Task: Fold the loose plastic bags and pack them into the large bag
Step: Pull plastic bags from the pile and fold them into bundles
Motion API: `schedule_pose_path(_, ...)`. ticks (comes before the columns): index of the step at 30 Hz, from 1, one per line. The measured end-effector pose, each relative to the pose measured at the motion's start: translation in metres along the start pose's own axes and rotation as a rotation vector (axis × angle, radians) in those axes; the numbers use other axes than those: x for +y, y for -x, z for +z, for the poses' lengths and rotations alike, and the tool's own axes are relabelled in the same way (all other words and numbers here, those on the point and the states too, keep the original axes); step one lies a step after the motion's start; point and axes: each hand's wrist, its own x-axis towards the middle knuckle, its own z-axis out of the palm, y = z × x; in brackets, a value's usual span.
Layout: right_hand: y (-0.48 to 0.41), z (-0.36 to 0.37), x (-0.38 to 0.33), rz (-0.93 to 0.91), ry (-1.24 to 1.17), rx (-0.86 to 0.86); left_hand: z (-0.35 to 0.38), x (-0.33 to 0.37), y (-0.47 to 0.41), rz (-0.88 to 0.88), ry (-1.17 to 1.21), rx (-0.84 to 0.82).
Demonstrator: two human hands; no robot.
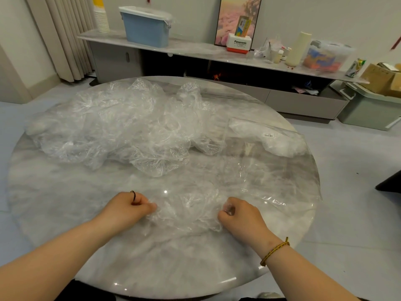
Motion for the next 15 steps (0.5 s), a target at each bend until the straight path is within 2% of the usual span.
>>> schedule_pose_path(3,-0.002,0.000,0.001,0.100,-0.229,-0.011,0.004,0.008,0.007,0.052,0.162,-0.024)
schedule_pose_path(6,-0.003,0.000,0.002,0.134,-0.442,0.052,0.009,0.019,0.017,0.111,0.399,-0.035)
schedule_pose_path(9,-0.004,-0.006,0.000,0.145,-0.610,0.120,0.014,0.028,0.017,0.110,0.525,-0.055)
schedule_pose_path(15,-0.003,-0.018,-0.002,0.220,-0.857,0.168,0.020,0.042,0.006,0.090,0.427,0.181)
